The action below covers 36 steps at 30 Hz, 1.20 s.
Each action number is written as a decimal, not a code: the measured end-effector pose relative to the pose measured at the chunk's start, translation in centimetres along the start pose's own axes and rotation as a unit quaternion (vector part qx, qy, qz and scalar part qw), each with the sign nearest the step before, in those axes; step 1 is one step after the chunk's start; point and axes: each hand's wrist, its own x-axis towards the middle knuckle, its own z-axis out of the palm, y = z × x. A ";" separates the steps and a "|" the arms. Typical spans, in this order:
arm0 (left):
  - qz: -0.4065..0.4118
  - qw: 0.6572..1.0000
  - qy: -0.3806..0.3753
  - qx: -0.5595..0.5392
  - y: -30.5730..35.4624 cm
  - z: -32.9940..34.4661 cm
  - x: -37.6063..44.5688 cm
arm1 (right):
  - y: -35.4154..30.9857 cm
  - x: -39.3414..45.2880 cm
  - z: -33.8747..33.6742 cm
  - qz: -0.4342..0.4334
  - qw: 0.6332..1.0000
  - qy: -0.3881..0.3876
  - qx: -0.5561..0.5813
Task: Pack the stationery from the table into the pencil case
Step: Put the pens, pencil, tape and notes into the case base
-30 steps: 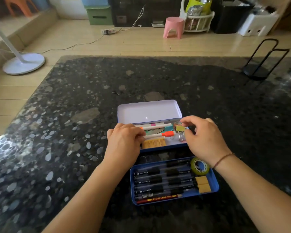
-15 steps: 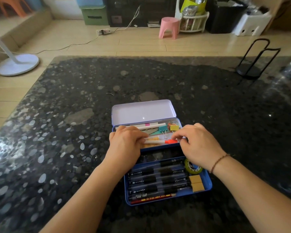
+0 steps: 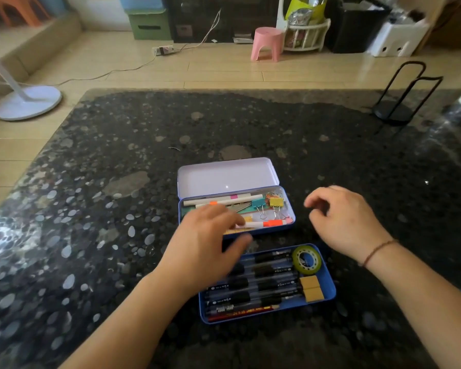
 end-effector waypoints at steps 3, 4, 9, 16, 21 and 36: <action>0.073 0.993 -0.088 0.030 2.0 -0.4 -2.6 | 0.9 -1.1 -1.1 0.092 0.985 -0.119 -0.084; 0.080 0.988 -0.120 0.046 2.5 -0.1 -3.4 | 1.1 -1.7 -1.1 0.101 0.974 -0.166 -0.116; 0.051 0.973 -0.194 0.111 2.6 1.2 -5.7 | 1.0 -3.4 -0.8 0.107 0.948 -0.262 -0.146; 0.001 0.981 -0.143 0.128 1.4 0.4 -5.8 | 0.8 -3.7 -0.7 0.096 0.937 -0.288 -0.171; 0.012 0.983 -0.134 0.123 0.7 0.1 -5.6 | 0.9 -3.7 -1.0 0.086 0.938 -0.295 -0.162; -0.095 0.994 -0.049 0.020 -5.2 -2.3 0.0 | -3.0 2.1 1.9 0.074 0.995 -0.064 -0.004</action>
